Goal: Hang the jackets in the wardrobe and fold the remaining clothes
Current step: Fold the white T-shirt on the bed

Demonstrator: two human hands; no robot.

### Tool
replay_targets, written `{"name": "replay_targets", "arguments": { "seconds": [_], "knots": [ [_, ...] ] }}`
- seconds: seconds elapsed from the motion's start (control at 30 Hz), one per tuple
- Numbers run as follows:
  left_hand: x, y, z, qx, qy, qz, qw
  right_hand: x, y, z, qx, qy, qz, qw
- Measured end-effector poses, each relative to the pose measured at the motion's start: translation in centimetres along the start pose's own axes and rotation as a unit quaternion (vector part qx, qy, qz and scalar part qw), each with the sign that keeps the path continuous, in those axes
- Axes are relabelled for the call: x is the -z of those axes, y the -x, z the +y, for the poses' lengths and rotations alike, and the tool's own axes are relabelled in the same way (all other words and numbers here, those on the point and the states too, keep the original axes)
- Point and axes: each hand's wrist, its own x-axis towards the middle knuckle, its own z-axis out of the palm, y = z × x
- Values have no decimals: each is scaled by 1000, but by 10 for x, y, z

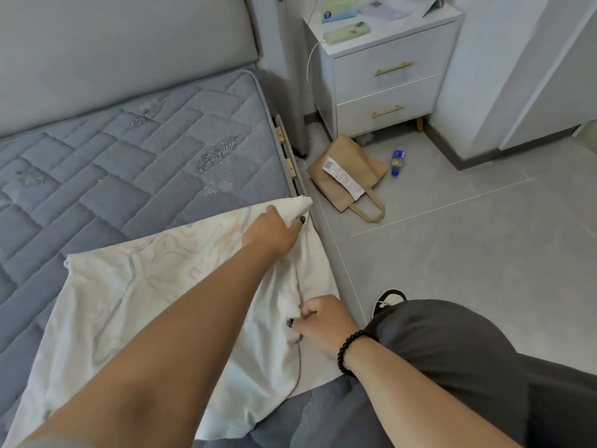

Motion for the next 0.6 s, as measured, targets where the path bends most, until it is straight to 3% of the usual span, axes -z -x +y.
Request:
{"name": "replay_targets", "arguments": {
  "seconds": [0.1,0.17,0.3,0.4,0.47,0.6],
  "knots": [
    [-14,-25,12,-6,-125,-9,992,14,-1,6,-47,2,34,998],
    [-20,-33,14,-37,-111,13,993,20,0,13,-78,-1,43,996],
    [-26,-23,-5,-61,151,58,985,24,-2,20,-123,12,25,992],
    [-20,4,-21,-48,399,36,915,21,-6,16,-158,31,3,987],
    [-14,27,-39,-65,437,63,895,18,-6,11,-162,90,-8,983],
    [-3,95,-116,-29,374,228,898,11,-7,4,-118,208,29,971]
  ]
}}
